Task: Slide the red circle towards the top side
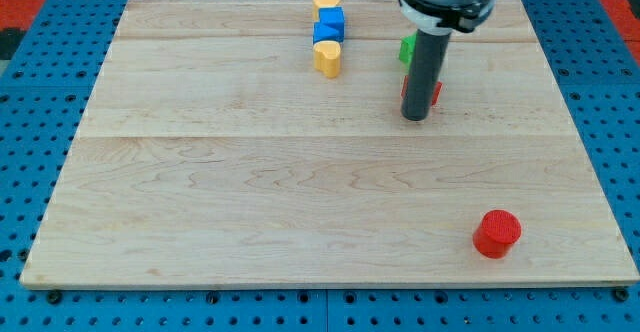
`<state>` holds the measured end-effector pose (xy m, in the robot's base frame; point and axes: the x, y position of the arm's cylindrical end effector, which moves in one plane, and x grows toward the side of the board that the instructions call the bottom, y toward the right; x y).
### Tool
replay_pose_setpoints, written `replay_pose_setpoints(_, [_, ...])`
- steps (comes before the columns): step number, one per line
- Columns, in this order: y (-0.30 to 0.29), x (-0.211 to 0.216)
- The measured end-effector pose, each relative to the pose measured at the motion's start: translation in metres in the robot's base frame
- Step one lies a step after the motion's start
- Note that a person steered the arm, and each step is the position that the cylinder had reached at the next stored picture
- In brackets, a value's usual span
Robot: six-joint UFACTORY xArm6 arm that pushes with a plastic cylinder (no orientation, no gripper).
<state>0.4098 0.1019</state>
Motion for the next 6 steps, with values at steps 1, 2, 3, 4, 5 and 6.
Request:
replay_pose_setpoints(1, [-0.006,0.011])
replay_pose_setpoints(2, [-0.006,0.038])
replay_pose_setpoints(3, [0.063,0.055])
replay_pose_setpoints(4, [0.12,0.084])
replay_pose_setpoints(5, [0.172,0.127])
replay_pose_setpoints(6, [0.126,0.2])
